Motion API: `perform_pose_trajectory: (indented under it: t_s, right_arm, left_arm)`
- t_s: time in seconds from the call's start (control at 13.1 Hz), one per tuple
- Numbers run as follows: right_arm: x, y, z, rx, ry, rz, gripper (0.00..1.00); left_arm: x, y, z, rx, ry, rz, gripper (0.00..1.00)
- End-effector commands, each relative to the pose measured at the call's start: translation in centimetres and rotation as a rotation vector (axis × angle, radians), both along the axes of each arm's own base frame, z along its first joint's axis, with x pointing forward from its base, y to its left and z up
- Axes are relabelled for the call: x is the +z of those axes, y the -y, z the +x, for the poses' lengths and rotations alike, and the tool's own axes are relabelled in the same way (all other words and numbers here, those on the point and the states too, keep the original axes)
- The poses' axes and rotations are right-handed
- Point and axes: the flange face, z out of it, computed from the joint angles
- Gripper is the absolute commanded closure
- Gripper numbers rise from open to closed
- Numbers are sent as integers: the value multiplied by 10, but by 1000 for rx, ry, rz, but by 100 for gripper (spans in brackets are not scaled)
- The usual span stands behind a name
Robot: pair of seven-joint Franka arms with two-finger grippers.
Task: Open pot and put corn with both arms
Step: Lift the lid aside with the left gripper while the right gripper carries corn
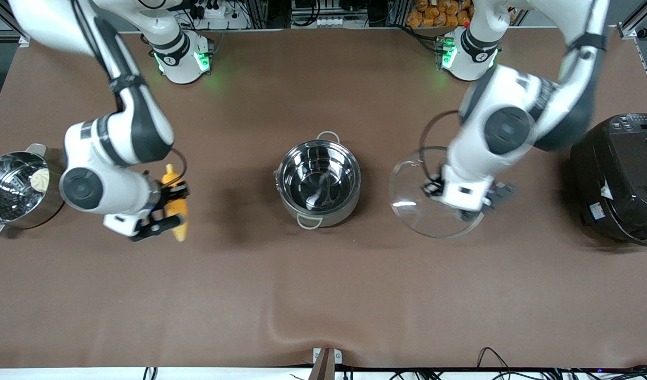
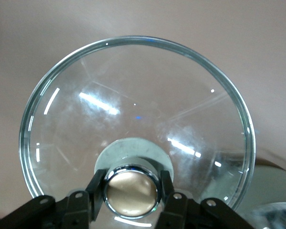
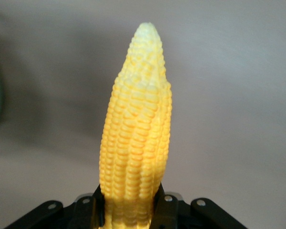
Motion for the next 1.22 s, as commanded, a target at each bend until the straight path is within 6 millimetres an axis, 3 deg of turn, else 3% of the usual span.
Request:
perform_pose_trajectory:
  t_s: [0.0,0.15,0.23,0.38,0.61,0.69,0.84,0.99,1.07,1.15]
  right_arm:
    - [43,-65,-16,60,30,40,100]
    - [55,-119,-28,76,63,30,100]
    - [56,-143,-35,104,70,35,100]
    - [48,-187,-51,177,73,51,100]
    - [36,-280,-78,348,166,14,100]
    - [27,-300,-86,394,182,-10,100]
    - [0,-320,-95,436,182,-36,100]
    - [-18,-337,-109,432,183,-58,100]
    - [-28,-351,-122,472,198,-92,100]
    - [-38,-359,-130,485,207,-117,100]
  left_arm:
    - [-44,-45,-10,-29,9,-9,100]
    - [-87,-59,-22,-98,16,-17,100]
    - [-104,-75,-27,-128,15,-19,100]
    - [-130,-101,-33,-168,18,-14,100]
    - [-166,-104,-40,-224,-3,-26,100]
    - [-178,-109,-38,-217,0,-31,100]
    - [-198,-109,-41,-222,18,-38,100]
    - [-200,-110,-42,-221,18,-38,100]
    - [-200,-110,-42,-224,16,-38,70]
    - [-199,-109,-41,-219,18,-38,2]
